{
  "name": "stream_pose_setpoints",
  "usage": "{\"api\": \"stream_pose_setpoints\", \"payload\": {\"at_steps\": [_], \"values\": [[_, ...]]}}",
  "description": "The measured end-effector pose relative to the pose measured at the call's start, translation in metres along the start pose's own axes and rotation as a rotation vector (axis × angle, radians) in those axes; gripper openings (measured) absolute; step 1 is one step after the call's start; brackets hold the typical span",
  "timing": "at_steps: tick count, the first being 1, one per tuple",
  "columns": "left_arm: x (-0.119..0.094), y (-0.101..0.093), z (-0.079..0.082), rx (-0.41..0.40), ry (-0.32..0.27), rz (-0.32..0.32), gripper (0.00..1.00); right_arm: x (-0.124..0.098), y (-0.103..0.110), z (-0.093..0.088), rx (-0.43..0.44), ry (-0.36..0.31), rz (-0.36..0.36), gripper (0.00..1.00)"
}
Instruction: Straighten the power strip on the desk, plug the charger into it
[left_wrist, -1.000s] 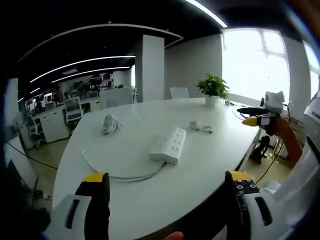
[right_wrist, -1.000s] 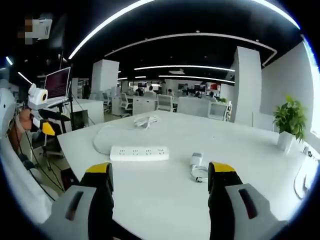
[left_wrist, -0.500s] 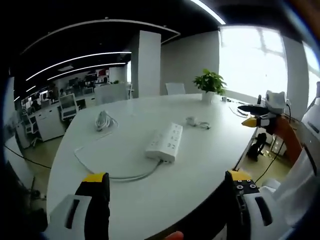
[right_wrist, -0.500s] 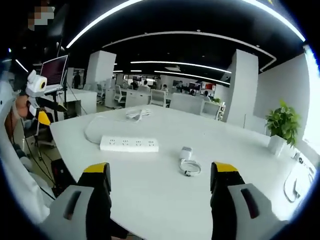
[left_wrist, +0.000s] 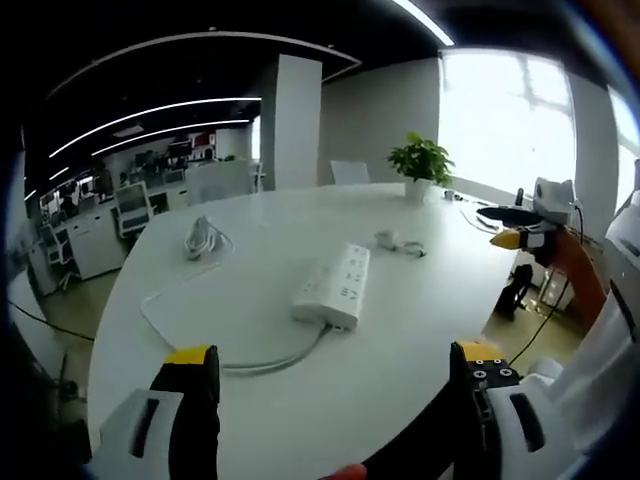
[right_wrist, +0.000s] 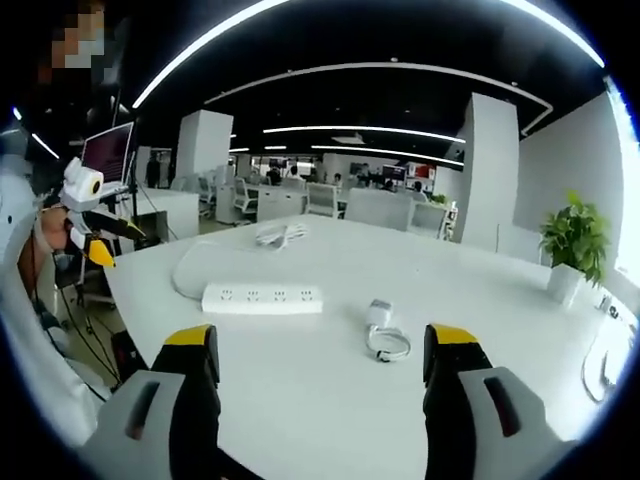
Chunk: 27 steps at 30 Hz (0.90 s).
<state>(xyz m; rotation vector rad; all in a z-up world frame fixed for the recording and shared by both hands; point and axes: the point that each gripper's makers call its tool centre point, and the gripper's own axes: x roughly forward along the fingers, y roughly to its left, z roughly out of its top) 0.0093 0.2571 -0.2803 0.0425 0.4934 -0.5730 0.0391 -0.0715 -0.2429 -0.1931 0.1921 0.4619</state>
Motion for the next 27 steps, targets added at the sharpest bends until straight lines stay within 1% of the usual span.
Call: {"api": "stream_pose_setpoints", "payload": {"at_steps": [2,7,15,22,27], "values": [[0.002,0.0,0.001,0.004,0.002,-0.004,0.96,0.004,0.001,0.0,0.014,-0.007,0.01,0.83],[0.007,0.0,0.0,0.018,0.014,-0.009,0.96,0.011,0.004,-0.008,0.021,0.011,0.026,0.83],[0.024,0.001,0.003,0.029,0.032,-0.027,0.96,0.016,-0.001,-0.015,0.044,0.017,0.026,0.83],[0.039,0.002,0.012,0.053,0.035,-0.045,0.96,0.02,-0.001,-0.018,0.055,0.016,0.034,0.83],[0.054,0.004,0.02,0.065,0.034,-0.062,0.96,0.019,-0.001,-0.016,0.066,0.0,0.032,0.83]]}}
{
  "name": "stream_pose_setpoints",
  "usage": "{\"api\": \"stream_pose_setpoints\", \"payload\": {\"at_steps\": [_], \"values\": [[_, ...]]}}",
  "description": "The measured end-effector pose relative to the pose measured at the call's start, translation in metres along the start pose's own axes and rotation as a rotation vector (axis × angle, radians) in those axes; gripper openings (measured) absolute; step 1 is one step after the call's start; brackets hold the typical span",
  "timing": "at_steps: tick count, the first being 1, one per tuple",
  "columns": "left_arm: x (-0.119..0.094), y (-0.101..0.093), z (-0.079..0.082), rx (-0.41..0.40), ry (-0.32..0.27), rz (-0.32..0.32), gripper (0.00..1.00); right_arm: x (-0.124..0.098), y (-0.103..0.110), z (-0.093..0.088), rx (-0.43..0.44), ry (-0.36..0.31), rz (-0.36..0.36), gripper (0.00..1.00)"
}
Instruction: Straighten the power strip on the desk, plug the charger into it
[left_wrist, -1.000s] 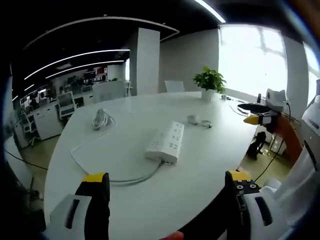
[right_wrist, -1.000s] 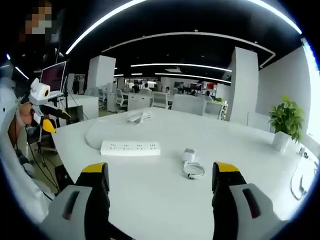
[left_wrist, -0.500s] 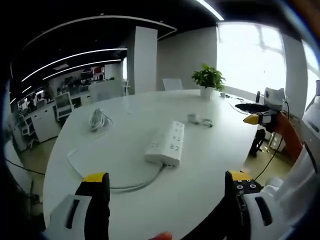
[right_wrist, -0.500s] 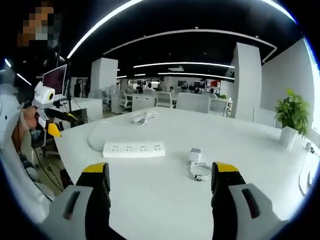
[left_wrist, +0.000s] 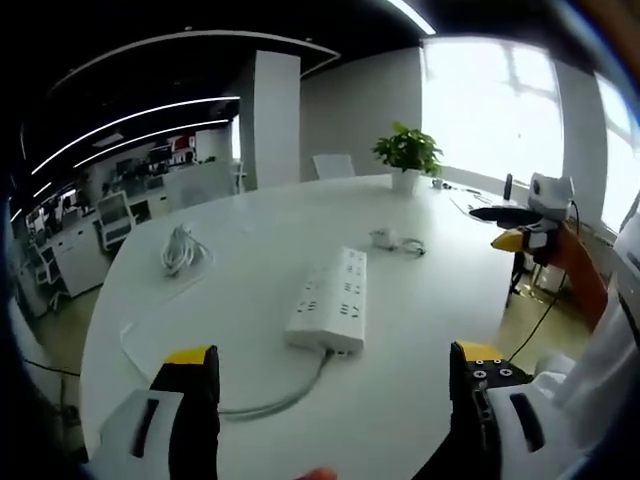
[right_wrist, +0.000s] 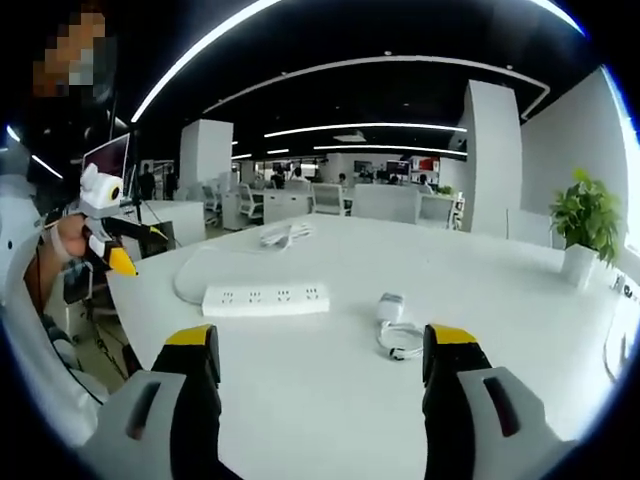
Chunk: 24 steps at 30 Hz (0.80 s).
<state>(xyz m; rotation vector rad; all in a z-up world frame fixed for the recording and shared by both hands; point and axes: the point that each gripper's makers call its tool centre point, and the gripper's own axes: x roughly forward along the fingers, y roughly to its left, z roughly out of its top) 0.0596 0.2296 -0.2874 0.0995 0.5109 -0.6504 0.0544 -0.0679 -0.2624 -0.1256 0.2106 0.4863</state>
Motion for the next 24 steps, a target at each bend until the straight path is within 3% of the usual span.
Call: {"api": "stream_pose_setpoints", "payload": {"at_steps": [9,16,24], "values": [[0.029,-0.002,0.013,0.062,0.015,-0.046,0.96,0.0,0.002,0.004,0.0,-0.007,0.003,0.83],[0.067,-0.002,0.01,0.091,0.086,-0.082,0.96,0.002,0.001,0.0,0.018,-0.008,0.002,0.83],[0.096,-0.001,0.008,0.113,0.136,-0.089,0.96,0.003,-0.006,-0.007,0.038,-0.003,-0.002,0.82]]}}
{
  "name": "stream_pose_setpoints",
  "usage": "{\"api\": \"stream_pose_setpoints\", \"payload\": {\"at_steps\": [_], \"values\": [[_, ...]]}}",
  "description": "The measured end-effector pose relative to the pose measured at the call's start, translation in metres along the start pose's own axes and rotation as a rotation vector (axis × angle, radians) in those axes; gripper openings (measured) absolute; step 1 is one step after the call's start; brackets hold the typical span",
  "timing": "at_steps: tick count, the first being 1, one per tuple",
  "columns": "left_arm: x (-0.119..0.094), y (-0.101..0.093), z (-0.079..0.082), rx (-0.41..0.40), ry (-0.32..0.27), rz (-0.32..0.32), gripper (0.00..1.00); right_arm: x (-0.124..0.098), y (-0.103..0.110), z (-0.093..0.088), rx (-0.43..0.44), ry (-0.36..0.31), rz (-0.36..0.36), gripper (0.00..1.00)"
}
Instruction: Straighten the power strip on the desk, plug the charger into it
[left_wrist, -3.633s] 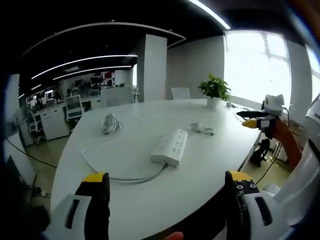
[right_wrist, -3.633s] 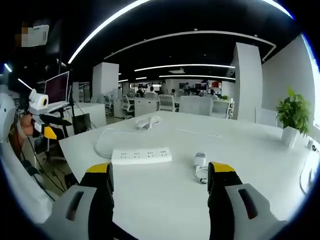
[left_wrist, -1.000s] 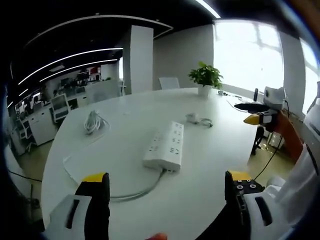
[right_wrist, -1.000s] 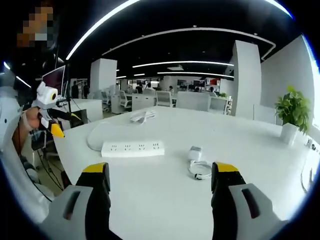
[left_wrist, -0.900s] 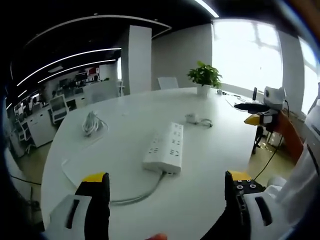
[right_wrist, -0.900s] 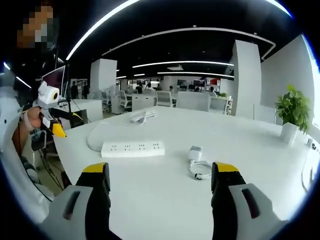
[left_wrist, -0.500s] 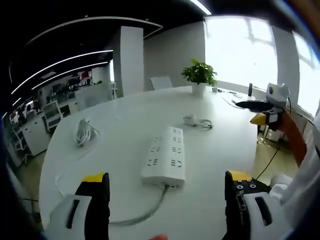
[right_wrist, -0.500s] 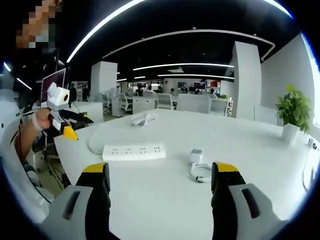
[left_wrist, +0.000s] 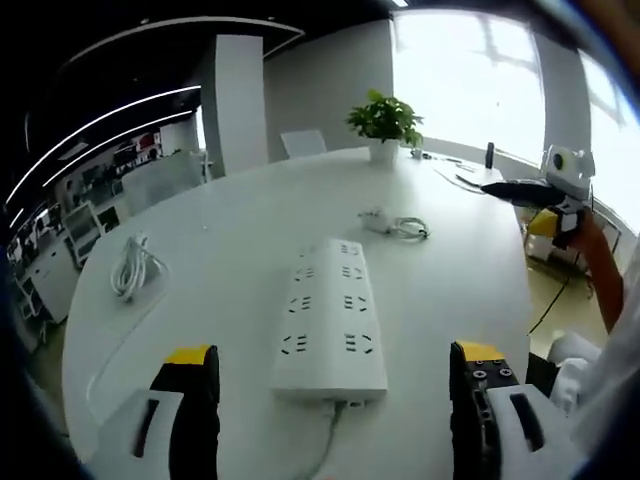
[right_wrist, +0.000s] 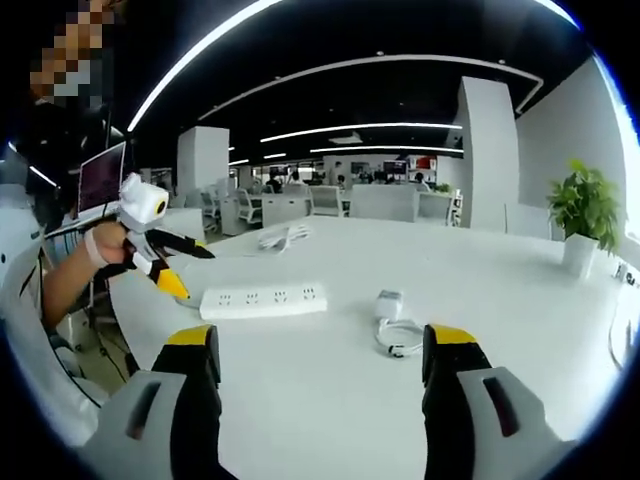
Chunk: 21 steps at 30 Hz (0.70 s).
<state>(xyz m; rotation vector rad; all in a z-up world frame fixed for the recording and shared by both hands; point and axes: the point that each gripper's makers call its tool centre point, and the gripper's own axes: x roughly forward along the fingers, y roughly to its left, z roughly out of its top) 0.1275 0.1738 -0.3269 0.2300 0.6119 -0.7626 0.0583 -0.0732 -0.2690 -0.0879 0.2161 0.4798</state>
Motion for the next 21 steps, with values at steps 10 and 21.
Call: {"api": "stream_pose_setpoints", "payload": {"at_steps": [10,21], "values": [[0.036,0.004,-0.007,0.046,0.112,-0.004,0.9,0.0,-0.001,-0.004,0.016,-0.003,0.008,0.82],[0.052,0.005,-0.016,0.059,0.178,-0.017,0.84,-0.004,-0.005,-0.008,0.028,-0.004,-0.001,0.82]]}}
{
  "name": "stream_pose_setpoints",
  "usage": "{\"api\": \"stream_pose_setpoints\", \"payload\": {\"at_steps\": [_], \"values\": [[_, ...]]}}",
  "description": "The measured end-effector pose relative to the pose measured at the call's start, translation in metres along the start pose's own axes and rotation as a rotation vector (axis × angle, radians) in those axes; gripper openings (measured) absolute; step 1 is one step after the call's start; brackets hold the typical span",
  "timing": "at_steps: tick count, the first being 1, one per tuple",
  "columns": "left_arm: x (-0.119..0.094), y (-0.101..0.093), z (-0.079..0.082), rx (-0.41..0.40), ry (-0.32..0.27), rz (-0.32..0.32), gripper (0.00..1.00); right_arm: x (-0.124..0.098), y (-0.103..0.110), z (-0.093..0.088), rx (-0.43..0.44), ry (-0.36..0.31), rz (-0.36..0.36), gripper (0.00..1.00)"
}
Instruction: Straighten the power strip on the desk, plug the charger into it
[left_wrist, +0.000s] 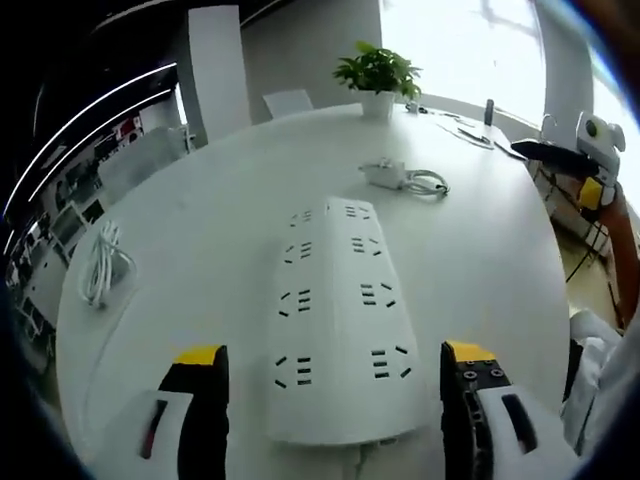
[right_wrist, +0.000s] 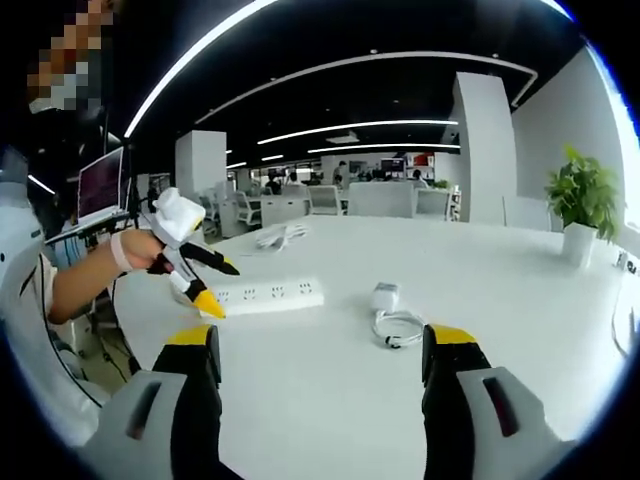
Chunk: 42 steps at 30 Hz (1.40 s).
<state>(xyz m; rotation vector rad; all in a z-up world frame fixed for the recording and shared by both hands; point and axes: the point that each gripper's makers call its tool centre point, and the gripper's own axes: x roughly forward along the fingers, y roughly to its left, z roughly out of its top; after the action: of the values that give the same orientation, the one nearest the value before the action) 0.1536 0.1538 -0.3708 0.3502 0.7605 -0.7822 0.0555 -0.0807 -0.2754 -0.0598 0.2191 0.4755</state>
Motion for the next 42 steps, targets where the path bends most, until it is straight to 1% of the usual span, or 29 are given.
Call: {"api": "stream_pose_setpoints", "payload": {"at_steps": [1,3,5,9,12,17,25,30,31,34,37,40,42], "values": [[0.001,-0.001,-0.001,-0.002,0.006,-0.011,0.81,0.0,0.0,0.0,0.001,0.0,0.001,0.82],[0.002,0.0,-0.001,-0.018,0.011,-0.017,0.79,0.001,0.001,0.0,0.001,0.0,0.004,0.82],[0.003,0.002,-0.001,-0.025,0.011,-0.011,0.8,0.001,0.001,-0.001,0.002,-0.001,0.006,0.82],[0.006,0.001,-0.001,-0.033,0.02,-0.024,0.8,0.002,0.002,-0.002,0.006,-0.001,0.009,0.82],[0.008,-0.002,-0.002,-0.018,0.034,-0.036,0.79,0.001,0.002,-0.002,0.007,0.0,0.009,0.82],[0.01,-0.008,-0.004,-0.016,0.054,-0.07,0.74,0.001,0.002,-0.004,0.009,0.004,0.011,0.82],[0.011,-0.008,-0.005,-0.015,0.075,-0.07,0.74,0.002,0.001,-0.007,0.012,0.004,0.018,0.81],[0.01,-0.011,-0.006,0.003,0.1,-0.073,0.74,0.011,-0.004,-0.007,-0.006,0.023,0.037,0.8],[0.01,-0.011,-0.007,0.004,0.104,-0.074,0.74,0.013,-0.005,-0.006,-0.016,0.03,0.042,0.79],[0.01,-0.012,-0.007,0.012,0.11,-0.08,0.74,0.021,-0.005,-0.001,-0.105,0.06,0.057,0.78],[0.01,-0.013,-0.007,0.02,0.108,-0.087,0.74,0.027,-0.004,0.007,-0.16,0.073,0.081,0.78],[0.01,-0.013,-0.007,0.025,0.107,-0.095,0.74,0.031,-0.003,0.01,-0.187,0.085,0.101,0.78],[0.01,-0.012,-0.007,0.027,0.106,-0.098,0.74,0.034,-0.004,0.012,-0.243,0.105,0.117,0.79]]}}
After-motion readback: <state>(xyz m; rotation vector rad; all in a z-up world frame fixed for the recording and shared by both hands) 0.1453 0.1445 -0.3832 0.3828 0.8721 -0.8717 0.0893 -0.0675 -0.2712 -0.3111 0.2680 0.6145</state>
